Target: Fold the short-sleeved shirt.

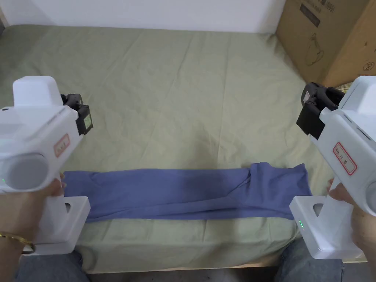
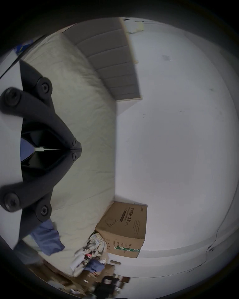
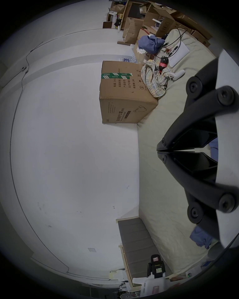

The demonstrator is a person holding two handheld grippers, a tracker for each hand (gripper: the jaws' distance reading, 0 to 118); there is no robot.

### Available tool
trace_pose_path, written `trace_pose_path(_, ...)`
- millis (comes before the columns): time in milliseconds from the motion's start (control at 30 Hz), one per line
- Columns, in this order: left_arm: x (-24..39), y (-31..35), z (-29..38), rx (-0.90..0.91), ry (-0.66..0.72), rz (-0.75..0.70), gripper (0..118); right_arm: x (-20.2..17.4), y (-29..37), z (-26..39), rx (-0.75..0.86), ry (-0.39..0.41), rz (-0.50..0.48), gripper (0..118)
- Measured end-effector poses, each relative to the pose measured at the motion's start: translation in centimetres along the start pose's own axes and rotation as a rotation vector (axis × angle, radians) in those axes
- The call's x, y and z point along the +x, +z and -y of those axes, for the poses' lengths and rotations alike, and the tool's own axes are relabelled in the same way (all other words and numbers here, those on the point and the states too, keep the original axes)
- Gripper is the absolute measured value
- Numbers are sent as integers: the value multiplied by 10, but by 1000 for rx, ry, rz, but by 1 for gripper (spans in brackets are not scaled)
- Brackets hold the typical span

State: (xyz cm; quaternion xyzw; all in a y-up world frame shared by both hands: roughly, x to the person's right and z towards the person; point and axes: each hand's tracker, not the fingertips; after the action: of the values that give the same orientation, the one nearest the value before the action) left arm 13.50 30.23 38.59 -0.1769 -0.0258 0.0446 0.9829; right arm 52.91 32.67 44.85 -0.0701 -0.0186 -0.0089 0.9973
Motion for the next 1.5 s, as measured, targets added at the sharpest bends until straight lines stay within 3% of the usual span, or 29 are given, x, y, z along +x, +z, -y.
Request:
trace_pose_path(33, -15, -8, 1, -43, 59, 8, 12, 0, -2, 1, -10, 5, -2, 0)
trace_pose_path(67, -28, -16, 4, -85, 103, 29, 32, -1, -3, 2, -18, 8, -5, 0)
trace_pose_path(167, -74, -43, 19, -345, 222, 126, 116, -3, -9, 6, -48, 5, -25, 0)
trace_pose_path(200, -88, -49, 27, -393, 272, 157, 118, -4, -11, 7, -55, 3, -27, 0)
trace_pose_path(233, -107, -52, 35, -393, 362, 227, 118, -5, -13, 9, -64, 6, -27, 0)
trace_pose_path(300, -137, -62, 55, -472, 438, 226, 118, -8, -17, 12, -78, 21, -24, 0)
trace_pose_path(533, -191, -78, 120, -623, 593, 199, 118, -12, -33, 18, -137, 15, -6, 0)
trace_pose_path(667, -199, -85, 150, -662, 721, 191, 108, -15, -37, 19, -159, 21, 0, 0)
trace_pose_path(833, -186, -90, 160, -633, 706, 213, 105, -33, -35, 17, -181, 30, 7, 0)
trace_pose_path(867, -184, -92, 159, -642, 694, 223, 103, -28, -36, 19, -184, 27, 7, 0)
trace_pose_path(933, -182, -93, 155, -652, 682, 244, 84, -27, -37, 20, -190, 24, 7, 0)
trace_pose_path(1000, -180, -96, 155, -656, 684, 259, 80, -25, -37, 22, -193, 25, 6, 0)
trace_pose_path(1067, -174, -100, 157, -697, 671, 226, 53, -24, -38, 23, -200, 23, 4, 0)
trace_pose_path(1133, -169, -103, 156, -714, 653, 208, 42, -22, -38, 24, -201, 24, 6, 0)
trace_pose_path(1233, -160, -105, 150, -750, 610, 164, 14, -19, -38, 25, -202, 21, 5, 0)
trace_pose_path(1367, -138, -102, 128, -765, 547, 77, 9, -12, -36, 25, -202, 15, 8, 0)
trace_pose_path(1500, -106, -76, 81, -665, 369, 81, 8, -5, -33, 22, -189, 18, 12, 0)
